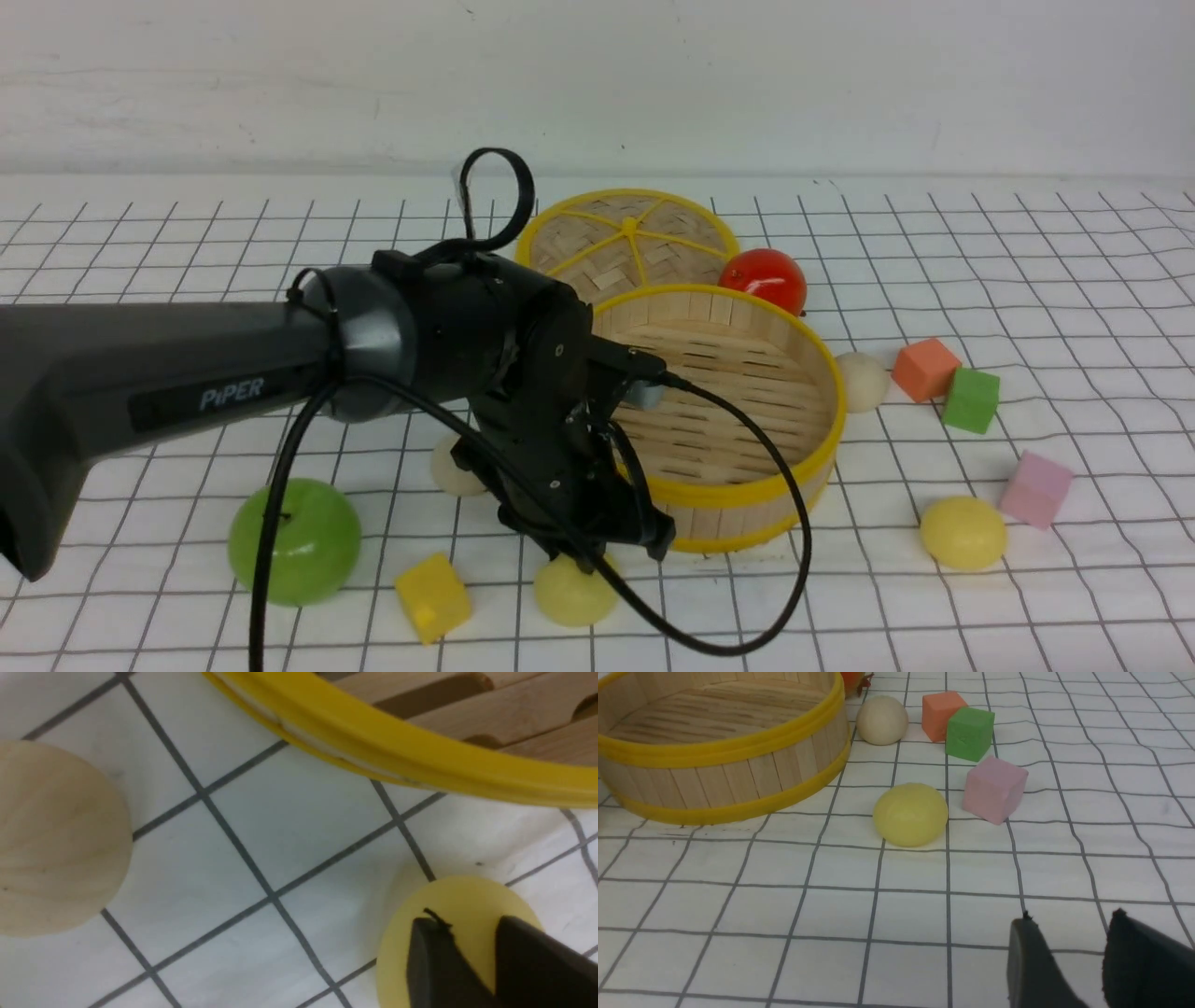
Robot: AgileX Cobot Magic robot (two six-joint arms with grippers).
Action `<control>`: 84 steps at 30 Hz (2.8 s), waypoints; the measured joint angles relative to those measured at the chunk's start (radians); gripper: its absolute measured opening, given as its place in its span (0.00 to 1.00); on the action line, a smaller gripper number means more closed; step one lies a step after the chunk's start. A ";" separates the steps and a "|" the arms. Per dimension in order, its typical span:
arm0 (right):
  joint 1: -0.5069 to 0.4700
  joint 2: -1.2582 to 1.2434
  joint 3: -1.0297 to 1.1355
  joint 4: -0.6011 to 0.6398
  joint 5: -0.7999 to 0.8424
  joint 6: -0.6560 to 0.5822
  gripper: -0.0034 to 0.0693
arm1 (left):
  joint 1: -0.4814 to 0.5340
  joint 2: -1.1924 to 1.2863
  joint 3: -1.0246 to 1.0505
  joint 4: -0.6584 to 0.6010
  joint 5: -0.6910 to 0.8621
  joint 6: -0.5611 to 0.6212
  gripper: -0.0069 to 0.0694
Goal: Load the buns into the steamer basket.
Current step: Use the left arm to grab a steamed stuffed bun, then use the left arm to put the steamed stuffed bun into the steamer, then use the left arm to grab a steamed stuffed bun
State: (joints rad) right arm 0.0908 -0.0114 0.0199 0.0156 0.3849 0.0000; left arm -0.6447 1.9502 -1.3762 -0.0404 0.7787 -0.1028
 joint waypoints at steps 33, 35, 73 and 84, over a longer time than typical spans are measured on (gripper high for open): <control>0.000 0.000 0.000 0.000 0.000 0.000 0.38 | -0.019 0.331 -0.679 0.108 0.270 -0.041 0.13; 0.000 0.000 0.000 0.000 0.000 0.000 0.38 | -0.019 0.329 -0.686 0.107 0.279 -0.041 0.19; 0.000 0.000 0.000 0.000 0.000 0.000 0.38 | 0.234 -0.012 -0.218 0.082 0.195 0.026 0.49; 0.000 0.000 0.000 0.000 0.000 0.000 0.38 | 0.235 0.089 -0.218 0.087 0.138 0.027 0.52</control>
State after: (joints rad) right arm 0.0908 -0.0114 0.0199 0.0156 0.3849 0.0000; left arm -0.4096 2.0394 -1.5947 0.0470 0.9170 -0.0756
